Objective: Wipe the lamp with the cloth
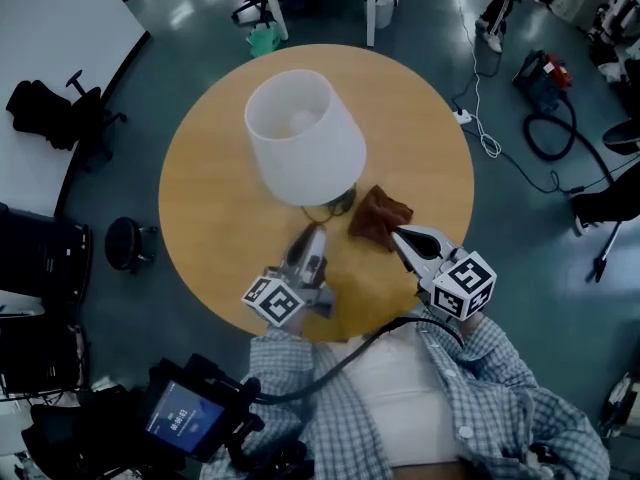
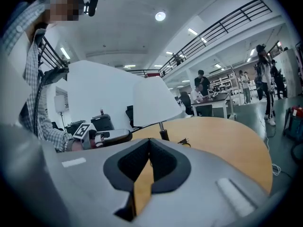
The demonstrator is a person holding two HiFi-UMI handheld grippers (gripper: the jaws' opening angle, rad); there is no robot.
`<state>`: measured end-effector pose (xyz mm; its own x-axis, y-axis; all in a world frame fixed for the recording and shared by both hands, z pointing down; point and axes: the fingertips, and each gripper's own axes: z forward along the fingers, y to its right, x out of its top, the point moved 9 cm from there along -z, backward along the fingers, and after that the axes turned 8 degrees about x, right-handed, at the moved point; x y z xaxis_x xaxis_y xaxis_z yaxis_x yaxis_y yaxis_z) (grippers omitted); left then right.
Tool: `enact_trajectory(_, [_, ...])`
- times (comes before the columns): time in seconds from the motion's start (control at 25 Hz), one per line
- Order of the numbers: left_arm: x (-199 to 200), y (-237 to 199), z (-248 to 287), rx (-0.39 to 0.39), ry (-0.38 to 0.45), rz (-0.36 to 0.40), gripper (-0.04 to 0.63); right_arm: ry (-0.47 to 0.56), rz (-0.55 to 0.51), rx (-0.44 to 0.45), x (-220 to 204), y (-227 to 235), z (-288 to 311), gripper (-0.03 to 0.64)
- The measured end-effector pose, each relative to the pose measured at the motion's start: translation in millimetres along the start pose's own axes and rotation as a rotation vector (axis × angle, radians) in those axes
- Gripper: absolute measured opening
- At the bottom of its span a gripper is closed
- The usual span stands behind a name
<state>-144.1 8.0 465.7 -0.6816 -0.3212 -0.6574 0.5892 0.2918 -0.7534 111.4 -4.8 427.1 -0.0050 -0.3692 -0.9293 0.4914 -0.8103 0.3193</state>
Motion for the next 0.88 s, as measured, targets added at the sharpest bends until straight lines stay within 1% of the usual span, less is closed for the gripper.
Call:
enact_trajectory(0.04, [-1.4, -5.1, 6.7, -0.009, 0.013, -0.031, 0.082, -0.004, -0.002, 0.006, 2.7, 5.6, 2.8, 0.003])
enact_trajectory(0.08, [-3.1, -9.2, 12.9, -0.022, 0.021, -0.057, 0.104, -0.007, -0.004, 0.013, 5.3, 10.3, 5.4, 0.003])
enact_trajectory(0.12, [-4.5, -11.7, 18.2, -0.039, 0.028, -0.077, 0.127, -0.01, -0.008, 0.019, 7.5, 14.0, 7.7, 0.003])
enact_trajectory(0.16, [-5.3, -12.9, 22.5, -0.056, 0.036, -0.094, 0.17, -0.013, -0.011, 0.023, 9.0, 16.9, 9.6, 0.003])
enact_trajectory(0.24, [-5.3, -13.1, 28.8, -0.086, 0.059, -0.125, 0.226, -0.019, -0.011, 0.03, 9.8, 20.8, 12.4, 0.003])
enact_trajectory(0.36, [1.1, -10.3, 38.7, -0.126, 0.101, -0.161, 0.252, -0.036, -0.005, 0.041, 7.9, 26.5, 18.1, 0.003])
enact_trajectory(0.52, [9.0, -4.6, 47.4, -0.143, 0.154, -0.184, 0.251, -0.071, 0.009, 0.06, 0.5, 35.3, 26.3, 0.003])
enact_trajectory(0.6, [10.7, -0.4, 48.4, -0.153, 0.163, -0.168, 0.214, -0.092, 0.007, 0.067, -4.4, 40.1, 31.2, 0.003])
enact_trajectory(0.64, [11.5, 1.9, 48.7, -0.165, 0.166, -0.158, 0.188, -0.106, 0.0, 0.066, -6.8, 43.1, 34.3, 0.003])
enact_trajectory(0.68, [12.2, 3.8, 49.1, -0.178, 0.17, -0.151, 0.148, -0.123, -0.011, 0.062, -9.1, 46.6, 38.1, 0.004])
enact_trajectory(0.72, [12.8, 4.7, 49.5, -0.187, 0.174, -0.148, 0.121, -0.143, -0.025, 0.053, -11.6, 50.6, 42.6, 0.005])
enact_trajectory(0.8, [13.4, 5.0, 48.9, -0.19, 0.178, -0.143, 0.118, -0.202, -0.062, 0.031, -18.2, 58.7, 52.8, 0.005])
enact_trajectory(0.88, [13.1, 5.6, 47.0, -0.188, 0.177, -0.142, 0.117, -0.292, -0.126, 0.019, -28.0, 65.1, 63.0, 0.007])
